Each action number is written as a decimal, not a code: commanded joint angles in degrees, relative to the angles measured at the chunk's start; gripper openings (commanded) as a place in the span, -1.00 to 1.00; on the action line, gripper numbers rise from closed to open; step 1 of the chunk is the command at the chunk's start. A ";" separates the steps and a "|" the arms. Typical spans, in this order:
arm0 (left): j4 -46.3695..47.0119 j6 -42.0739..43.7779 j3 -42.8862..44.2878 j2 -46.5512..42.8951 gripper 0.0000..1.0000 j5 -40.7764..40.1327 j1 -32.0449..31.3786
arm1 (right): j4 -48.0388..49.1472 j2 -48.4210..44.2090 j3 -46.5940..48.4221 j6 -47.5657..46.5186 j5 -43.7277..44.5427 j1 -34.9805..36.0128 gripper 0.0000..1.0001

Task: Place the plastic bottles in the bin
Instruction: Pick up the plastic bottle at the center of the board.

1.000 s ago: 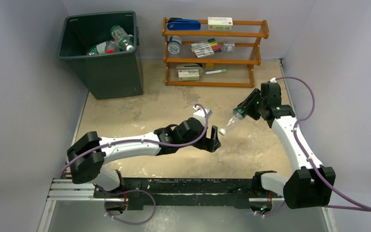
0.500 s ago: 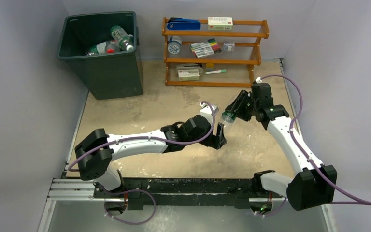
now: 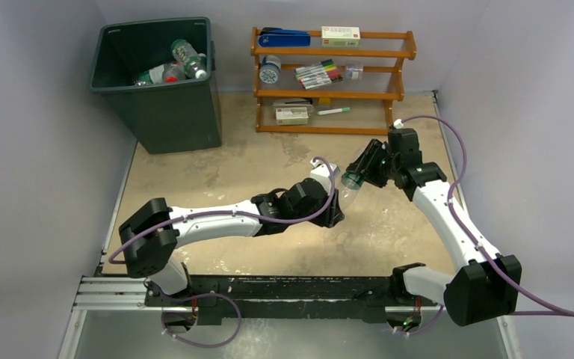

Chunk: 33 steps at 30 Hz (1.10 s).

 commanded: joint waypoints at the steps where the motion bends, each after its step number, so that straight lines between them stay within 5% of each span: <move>1: 1.49 1.31 3.00 -0.06 -1.00 0.20 -0.35 | 2.40 -1.25 0.51 -0.53 -1.94 0.49 0.15; 6: -1.25 3.16 4.61 -1.41 -1.00 -1.33 -0.27 | 1.35 -2.48 2.45 -1.82 -2.07 0.49 0.98; 14: -7.99 5.70 7.88 -4.16 -1.00 -2.00 3.83 | -3.83 -5.85 8.18 -3.01 0.05 0.49 1.00; 23: -16.67 9.87 12.41 -11.49 -1.00 1.00 15.71 | -7.46 -17.58 11.45 -1.00 4.67 0.49 1.00; 33: -24.92 12.90 23.81 -13.32 -1.00 3.04 28.64 | -6.76 -20.29 6.75 -0.41 5.58 0.49 1.00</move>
